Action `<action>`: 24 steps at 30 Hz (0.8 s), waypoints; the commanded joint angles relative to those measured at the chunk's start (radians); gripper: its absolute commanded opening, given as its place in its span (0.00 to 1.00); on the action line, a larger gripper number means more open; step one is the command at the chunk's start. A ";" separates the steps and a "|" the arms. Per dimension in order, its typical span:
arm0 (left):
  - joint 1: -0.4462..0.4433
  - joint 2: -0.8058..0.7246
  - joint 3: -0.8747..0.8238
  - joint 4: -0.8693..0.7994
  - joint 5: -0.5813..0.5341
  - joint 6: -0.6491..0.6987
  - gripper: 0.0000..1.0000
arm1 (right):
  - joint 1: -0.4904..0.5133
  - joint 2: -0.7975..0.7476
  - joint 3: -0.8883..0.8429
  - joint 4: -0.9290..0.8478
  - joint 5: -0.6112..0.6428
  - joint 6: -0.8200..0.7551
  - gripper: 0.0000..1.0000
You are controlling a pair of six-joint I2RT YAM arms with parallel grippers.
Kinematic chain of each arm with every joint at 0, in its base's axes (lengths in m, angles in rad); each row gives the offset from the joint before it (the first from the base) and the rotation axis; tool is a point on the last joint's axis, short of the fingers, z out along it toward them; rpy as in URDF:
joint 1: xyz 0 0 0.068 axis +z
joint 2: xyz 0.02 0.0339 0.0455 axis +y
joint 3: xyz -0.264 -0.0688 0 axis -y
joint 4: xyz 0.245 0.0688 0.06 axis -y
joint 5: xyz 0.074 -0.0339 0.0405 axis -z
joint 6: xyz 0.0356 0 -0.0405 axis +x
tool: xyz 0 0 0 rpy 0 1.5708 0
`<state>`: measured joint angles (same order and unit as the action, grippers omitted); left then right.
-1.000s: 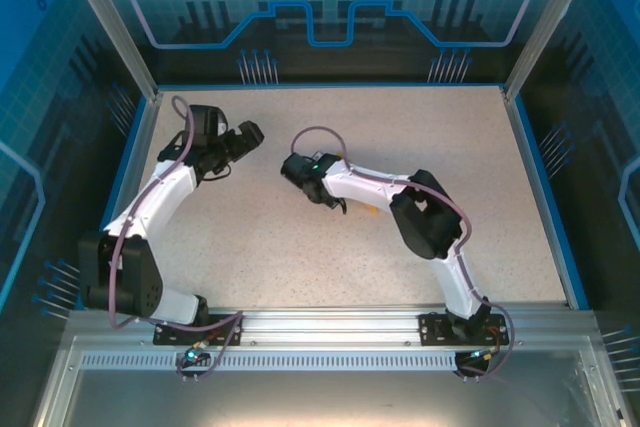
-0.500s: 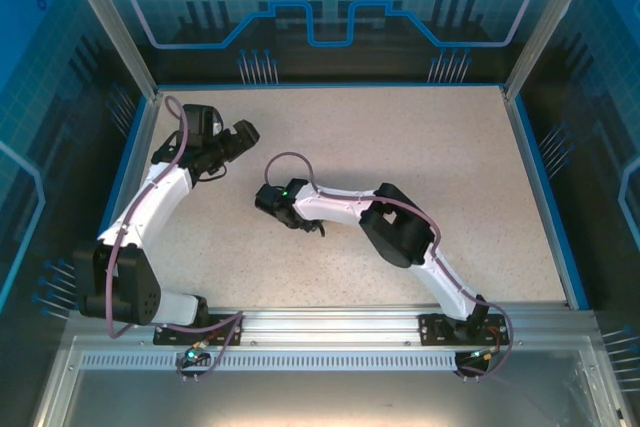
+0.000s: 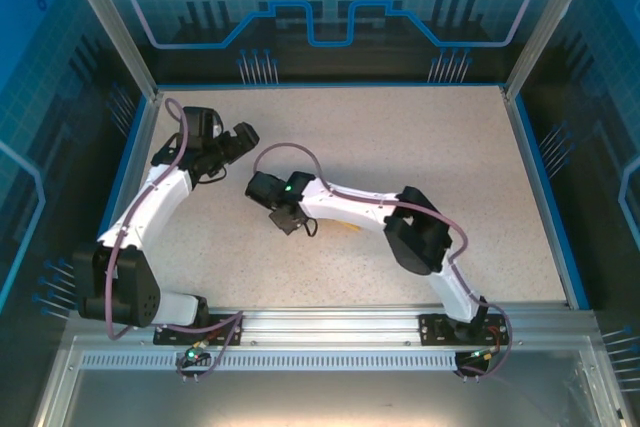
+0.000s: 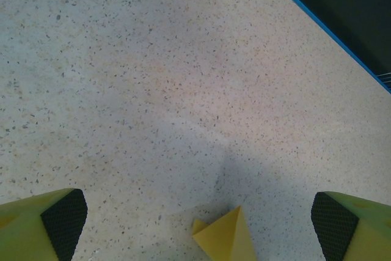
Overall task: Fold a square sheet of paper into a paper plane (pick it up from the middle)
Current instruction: Turn over the paper at the center of the table.
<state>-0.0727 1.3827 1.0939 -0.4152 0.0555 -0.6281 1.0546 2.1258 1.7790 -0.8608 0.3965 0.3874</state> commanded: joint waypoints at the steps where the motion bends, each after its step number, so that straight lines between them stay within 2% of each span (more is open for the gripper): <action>1: 0.010 -0.020 -0.023 -0.014 -0.012 -0.005 0.99 | 0.012 -0.104 -0.057 0.048 -0.090 -0.033 0.50; 7: 0.010 -0.022 -0.059 -0.007 -0.001 -0.010 0.99 | -0.016 -0.212 -0.246 0.100 0.039 -0.198 0.53; 10: 0.010 -0.020 -0.083 0.000 0.016 -0.016 0.98 | -0.032 -0.253 -0.335 0.124 0.056 -0.310 0.56; 12: 0.010 -0.022 -0.101 0.008 0.034 -0.020 0.98 | -0.065 -0.281 -0.371 0.136 0.002 -0.322 0.55; 17: 0.008 -0.021 -0.161 0.046 0.105 -0.039 0.99 | -0.172 -0.298 -0.400 0.157 -0.127 -0.277 0.47; 24: -0.013 -0.007 -0.241 0.104 0.176 -0.075 0.99 | -0.282 -0.305 -0.459 0.199 -0.292 -0.299 0.44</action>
<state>-0.0761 1.3827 0.8783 -0.3496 0.1711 -0.6746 0.8013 1.8423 1.3468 -0.6872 0.2115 0.1108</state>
